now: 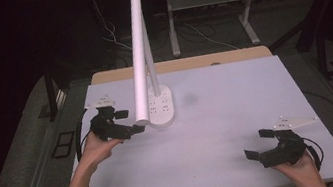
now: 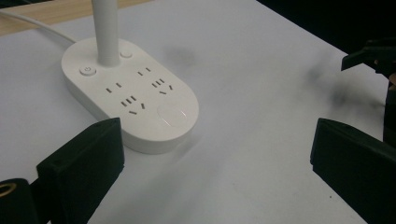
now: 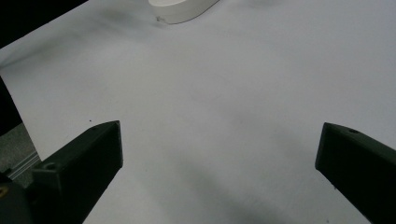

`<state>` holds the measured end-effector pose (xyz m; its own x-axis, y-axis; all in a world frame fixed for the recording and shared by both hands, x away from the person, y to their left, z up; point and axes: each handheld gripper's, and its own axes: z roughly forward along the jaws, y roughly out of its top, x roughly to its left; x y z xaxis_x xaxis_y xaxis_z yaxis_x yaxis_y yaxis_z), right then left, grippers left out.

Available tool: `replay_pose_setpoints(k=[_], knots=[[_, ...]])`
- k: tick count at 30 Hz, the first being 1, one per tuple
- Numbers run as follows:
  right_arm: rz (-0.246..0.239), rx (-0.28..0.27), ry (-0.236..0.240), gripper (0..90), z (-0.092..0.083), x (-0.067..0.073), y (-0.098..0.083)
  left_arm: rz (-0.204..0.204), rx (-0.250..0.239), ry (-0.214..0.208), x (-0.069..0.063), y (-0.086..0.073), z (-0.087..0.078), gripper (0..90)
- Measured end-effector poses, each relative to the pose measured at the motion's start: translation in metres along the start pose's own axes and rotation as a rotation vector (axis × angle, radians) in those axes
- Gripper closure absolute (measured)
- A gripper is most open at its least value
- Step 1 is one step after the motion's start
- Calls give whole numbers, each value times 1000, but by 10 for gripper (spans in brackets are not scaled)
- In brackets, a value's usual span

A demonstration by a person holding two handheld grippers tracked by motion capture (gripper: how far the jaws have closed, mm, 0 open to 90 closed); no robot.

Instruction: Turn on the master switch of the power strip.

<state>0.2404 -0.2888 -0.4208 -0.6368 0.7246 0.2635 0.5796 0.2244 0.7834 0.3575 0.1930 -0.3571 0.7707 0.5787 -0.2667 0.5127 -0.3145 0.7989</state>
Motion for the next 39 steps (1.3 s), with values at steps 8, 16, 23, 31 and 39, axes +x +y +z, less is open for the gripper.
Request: replay_pose_setpoints(k=[8,16,23,31,39], knots=[[7,-2,-1,2,-1,0,0,12,26,16,9,11,3,24],[1,-4,-4,2,-1,-1,0,11,38,27,17,17,5,34],[-1,-4,-6,2,-1,-1,-1,9,45,40,25,24,8,48],[-3,-3,-4,2,-1,-2,-1,33,76,73,35,32,12,101],[0,-2,-5,2,-2,-2,-1,28,104,88,41,40,17,166]])
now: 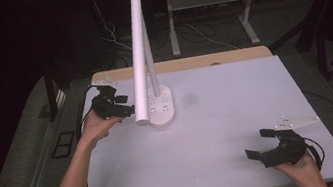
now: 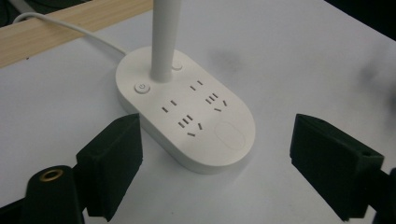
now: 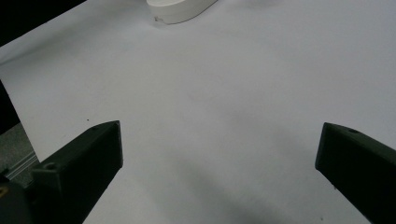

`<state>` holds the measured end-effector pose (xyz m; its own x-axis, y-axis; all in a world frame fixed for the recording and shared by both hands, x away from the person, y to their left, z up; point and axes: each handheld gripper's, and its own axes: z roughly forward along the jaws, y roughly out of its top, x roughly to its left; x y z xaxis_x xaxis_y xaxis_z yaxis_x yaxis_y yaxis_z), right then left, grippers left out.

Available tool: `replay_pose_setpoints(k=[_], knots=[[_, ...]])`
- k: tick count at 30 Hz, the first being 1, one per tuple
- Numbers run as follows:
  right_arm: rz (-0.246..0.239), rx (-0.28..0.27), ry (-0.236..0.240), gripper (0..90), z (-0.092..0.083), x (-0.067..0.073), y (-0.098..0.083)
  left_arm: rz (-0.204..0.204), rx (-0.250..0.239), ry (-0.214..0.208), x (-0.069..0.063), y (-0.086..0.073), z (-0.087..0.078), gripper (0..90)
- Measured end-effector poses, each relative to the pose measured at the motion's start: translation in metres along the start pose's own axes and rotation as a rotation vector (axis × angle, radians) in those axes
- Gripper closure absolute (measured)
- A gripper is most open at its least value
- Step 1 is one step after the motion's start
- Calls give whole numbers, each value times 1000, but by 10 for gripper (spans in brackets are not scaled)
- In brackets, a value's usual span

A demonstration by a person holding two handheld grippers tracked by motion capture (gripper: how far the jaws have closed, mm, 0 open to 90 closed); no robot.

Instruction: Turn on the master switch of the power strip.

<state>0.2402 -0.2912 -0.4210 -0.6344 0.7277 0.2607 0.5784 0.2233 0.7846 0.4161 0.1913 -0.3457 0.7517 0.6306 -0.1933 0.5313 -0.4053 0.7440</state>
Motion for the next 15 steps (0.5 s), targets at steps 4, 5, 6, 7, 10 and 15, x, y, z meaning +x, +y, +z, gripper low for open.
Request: replay_pose_setpoints(k=[4,5,6,7,10,15], knots=[[-2,0,0,2,0,0,0,-16,23,5,5,4,3,219],[-2,0,0,2,0,0,0,-23,27,6,7,6,4,219],[-5,0,0,2,0,0,0,-24,30,7,8,7,5,255],[-3,1,0,2,0,0,0,-28,32,6,10,7,6,270],[-4,1,0,2,0,0,0,-37,24,12,13,10,8,323],[2,-1,1,2,-1,-1,0,-59,20,28,19,12,12,414]])
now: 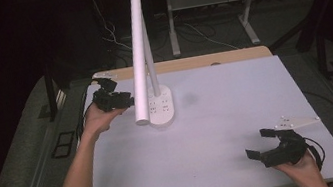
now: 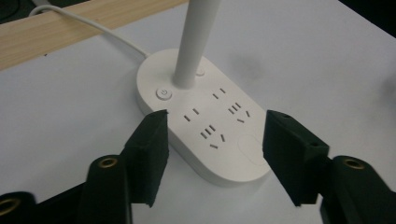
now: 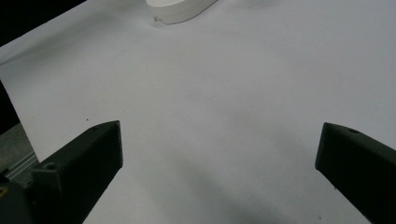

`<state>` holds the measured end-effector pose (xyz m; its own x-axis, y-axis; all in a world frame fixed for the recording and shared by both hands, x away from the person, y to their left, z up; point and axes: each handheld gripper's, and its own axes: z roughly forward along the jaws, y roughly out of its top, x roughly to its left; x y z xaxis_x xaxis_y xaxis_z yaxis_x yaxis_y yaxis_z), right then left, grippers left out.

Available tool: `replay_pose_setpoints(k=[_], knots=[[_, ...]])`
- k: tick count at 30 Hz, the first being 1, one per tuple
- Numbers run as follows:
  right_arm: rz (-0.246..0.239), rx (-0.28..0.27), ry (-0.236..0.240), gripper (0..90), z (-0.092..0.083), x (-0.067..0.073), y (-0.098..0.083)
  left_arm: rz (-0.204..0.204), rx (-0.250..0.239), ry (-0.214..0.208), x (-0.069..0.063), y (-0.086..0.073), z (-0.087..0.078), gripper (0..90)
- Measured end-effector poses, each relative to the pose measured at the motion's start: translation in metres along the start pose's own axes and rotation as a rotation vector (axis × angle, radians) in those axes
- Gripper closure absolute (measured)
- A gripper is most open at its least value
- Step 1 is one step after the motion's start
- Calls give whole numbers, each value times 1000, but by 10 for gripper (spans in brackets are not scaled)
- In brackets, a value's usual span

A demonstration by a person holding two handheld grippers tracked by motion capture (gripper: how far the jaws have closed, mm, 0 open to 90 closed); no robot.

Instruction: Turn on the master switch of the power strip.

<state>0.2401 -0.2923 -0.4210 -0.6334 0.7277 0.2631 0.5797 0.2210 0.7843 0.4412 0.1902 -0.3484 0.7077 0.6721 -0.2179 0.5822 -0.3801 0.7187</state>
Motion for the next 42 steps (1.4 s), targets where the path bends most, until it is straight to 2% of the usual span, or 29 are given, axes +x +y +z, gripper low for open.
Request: replay_pose_setpoints(k=[1,2,12,13,15,19,20,22,24,32,36,42], knots=[[-2,0,-1,2,0,0,0,-14,-2,0,0,0,1,430],[-3,-1,-1,2,0,0,0,-4,-2,3,2,1,1,444],[-4,-1,-1,2,0,-1,0,-44,-33,30,12,13,8,608],[-4,-1,-1,2,0,-1,0,-50,-37,35,13,15,10,658],[-4,1,-3,2,0,-1,0,-55,-41,44,14,17,11,695],[-1,1,-2,2,0,-1,0,-85,-73,53,17,21,16,753],[-2,1,-1,2,0,-1,0,-85,-79,52,19,21,18,794],[0,1,-1,2,-1,-1,0,-120,-92,56,20,22,21,813],[-2,-1,0,2,-1,-2,-1,-131,-99,49,23,22,24,875],[0,-3,-1,2,-3,-3,-1,-188,-121,56,35,20,35,898],[-2,-5,-1,2,-3,-3,-1,-188,-123,60,39,18,42,898],[-4,-5,-1,2,-3,-3,-1,-200,-136,54,38,18,54,898]])
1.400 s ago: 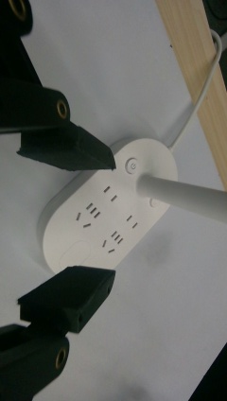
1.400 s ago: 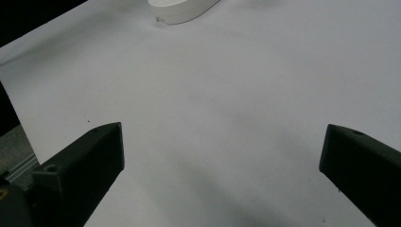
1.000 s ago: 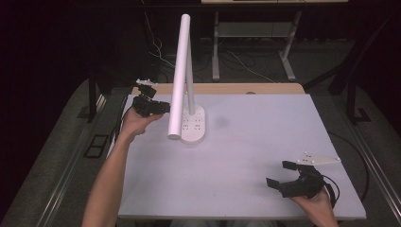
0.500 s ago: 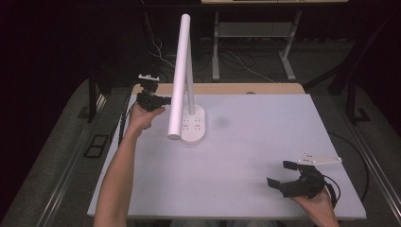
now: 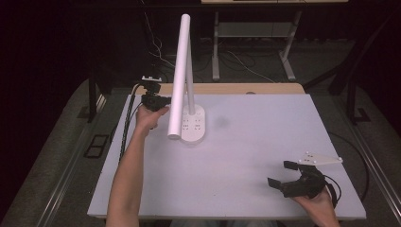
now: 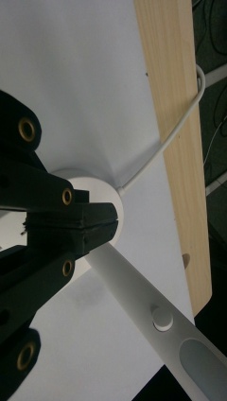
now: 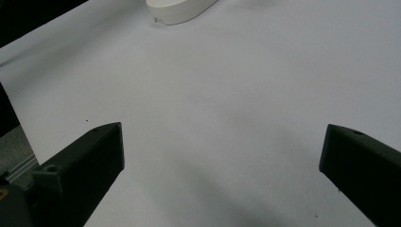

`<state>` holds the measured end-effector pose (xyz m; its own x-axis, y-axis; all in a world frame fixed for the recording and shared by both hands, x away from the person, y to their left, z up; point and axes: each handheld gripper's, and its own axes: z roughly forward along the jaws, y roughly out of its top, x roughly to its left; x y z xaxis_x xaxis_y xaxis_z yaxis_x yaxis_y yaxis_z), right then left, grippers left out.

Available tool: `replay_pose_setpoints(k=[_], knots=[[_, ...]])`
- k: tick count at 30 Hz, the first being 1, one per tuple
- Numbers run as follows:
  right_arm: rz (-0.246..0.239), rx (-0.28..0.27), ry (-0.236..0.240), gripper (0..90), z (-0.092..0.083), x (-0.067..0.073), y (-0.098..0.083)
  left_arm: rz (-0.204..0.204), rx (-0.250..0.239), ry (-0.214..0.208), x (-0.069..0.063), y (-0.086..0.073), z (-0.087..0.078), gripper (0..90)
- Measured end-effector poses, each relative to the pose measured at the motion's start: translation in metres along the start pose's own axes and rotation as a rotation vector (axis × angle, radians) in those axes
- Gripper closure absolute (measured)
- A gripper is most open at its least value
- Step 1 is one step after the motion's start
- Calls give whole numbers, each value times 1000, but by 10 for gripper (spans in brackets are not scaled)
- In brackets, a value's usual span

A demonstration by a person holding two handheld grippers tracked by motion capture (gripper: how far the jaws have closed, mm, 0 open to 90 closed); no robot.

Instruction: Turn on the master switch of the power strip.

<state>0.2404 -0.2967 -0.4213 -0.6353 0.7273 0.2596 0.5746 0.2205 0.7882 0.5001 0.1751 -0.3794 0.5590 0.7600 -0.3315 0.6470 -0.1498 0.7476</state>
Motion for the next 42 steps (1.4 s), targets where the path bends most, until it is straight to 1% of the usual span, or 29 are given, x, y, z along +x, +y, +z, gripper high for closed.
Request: replay_pose_setpoints(k=[3,10,17,19,24,27,32,36,40,42], knots=[[0,2,1,2,0,0,0,3,14,-4,-2,-2,7,898],[0,7,2,2,0,0,0,-2,22,-9,-4,-6,16,898],[-3,13,8,2,1,0,0,0,39,-12,-7,-9,26,898],[-10,12,8,2,2,0,0,7,49,-15,-8,-10,29,898],[-9,14,9,2,2,0,0,16,60,-5,-10,-13,36,898],[-8,16,9,2,2,0,0,18,76,3,-10,-14,38,898],[-10,19,9,2,3,0,0,13,85,15,-9,-17,44,898],[-9,23,10,2,3,0,0,16,105,23,-8,-19,48,899],[-9,24,10,2,3,0,0,17,108,33,-6,-21,51,899],[-10,26,10,2,3,0,-1,9,100,36,-6,-21,52,899]])
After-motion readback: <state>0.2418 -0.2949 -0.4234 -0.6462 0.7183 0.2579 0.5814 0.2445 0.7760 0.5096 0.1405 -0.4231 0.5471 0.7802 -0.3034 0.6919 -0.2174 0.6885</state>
